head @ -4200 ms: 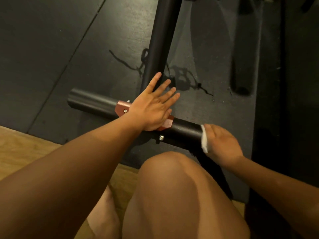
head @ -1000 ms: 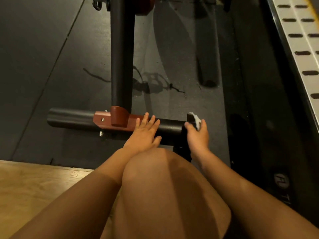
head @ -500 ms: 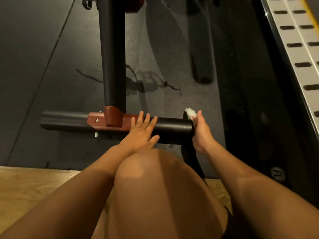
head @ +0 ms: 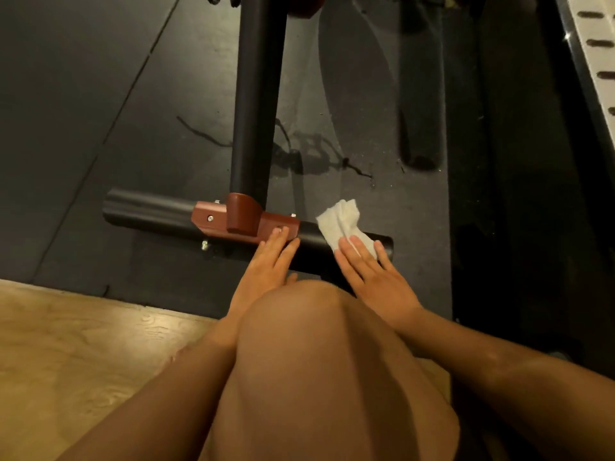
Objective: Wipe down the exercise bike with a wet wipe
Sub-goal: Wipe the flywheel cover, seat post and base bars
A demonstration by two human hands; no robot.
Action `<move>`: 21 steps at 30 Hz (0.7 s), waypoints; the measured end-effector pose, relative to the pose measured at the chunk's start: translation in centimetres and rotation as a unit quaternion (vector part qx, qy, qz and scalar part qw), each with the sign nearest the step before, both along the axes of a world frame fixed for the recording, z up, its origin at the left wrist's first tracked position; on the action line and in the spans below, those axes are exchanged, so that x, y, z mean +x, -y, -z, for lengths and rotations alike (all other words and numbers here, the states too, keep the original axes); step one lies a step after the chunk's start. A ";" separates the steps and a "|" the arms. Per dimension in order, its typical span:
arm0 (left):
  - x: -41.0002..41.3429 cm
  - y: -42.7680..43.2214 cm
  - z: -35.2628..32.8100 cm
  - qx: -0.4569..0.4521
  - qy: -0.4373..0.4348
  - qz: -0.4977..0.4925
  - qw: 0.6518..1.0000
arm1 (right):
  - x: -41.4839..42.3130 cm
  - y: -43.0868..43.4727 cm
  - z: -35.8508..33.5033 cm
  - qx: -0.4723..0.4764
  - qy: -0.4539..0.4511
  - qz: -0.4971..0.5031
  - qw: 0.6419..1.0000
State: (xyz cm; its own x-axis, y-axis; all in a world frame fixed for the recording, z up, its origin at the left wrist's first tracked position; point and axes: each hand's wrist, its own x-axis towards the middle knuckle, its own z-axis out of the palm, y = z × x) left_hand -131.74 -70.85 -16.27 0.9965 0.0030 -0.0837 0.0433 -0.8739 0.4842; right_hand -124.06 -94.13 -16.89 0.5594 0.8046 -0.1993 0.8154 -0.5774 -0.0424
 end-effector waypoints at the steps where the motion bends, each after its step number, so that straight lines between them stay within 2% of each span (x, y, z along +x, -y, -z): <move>1: -0.9 -0.2 0.6 0.006 0.032 -0.017 0.999 | 0.6 0.0 0.0 0.001 -0.007 -0.051 0.999; 4: -1.8 0.2 1.4 0.024 0.078 -0.034 0.996 | 2.1 -0.3 -0.2 -0.003 -0.013 -0.190 0.982; 6: -1.1 1.2 1.0 0.071 0.090 0.027 0.993 | 3.0 -0.7 -1.0 -0.032 0.033 -0.241 0.969; 8: -0.4 2.5 0.5 0.166 0.016 0.117 0.979 | 4.1 -0.5 -1.0 -0.091 0.065 -0.282 0.953; 9: -0.4 3.3 0.6 0.202 -0.039 0.131 0.970 | 4.6 -0.2 -0.8 -0.122 0.064 -0.303 0.943; 11: -0.3 5.1 1.7 0.170 -0.059 0.074 0.981 | 5.5 0.9 -1.0 -0.167 0.069 -0.321 0.930; 13: -0.3 7.2 2.6 0.118 -0.072 -0.010 0.990 | 6.0 2.1 -2.4 -0.174 0.083 -0.301 0.934; 16: -0.1 9.5 1.6 0.109 -0.090 -0.114 0.983 | 4.6 3.0 -4.1 -0.057 0.130 -0.216 0.966; 17: -0.2 10.1 1.2 0.115 -0.109 -0.141 0.977 | 3.8 2.9 -4.1 -0.029 0.138 -0.188 0.972; 21: -0.7 12.2 -0.2 -0.014 -0.219 -0.271 0.937 | 2.2 0.1 -2.6 0.033 0.088 -0.054 0.994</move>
State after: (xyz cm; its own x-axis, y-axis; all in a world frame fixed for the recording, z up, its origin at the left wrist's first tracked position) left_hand -132.40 -83.03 -16.07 0.7189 0.4905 -0.4926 0.6773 -0.6536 0.3377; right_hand -121.83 -94.28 -14.30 0.4911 0.8696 -0.0511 0.8703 -0.4874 0.0711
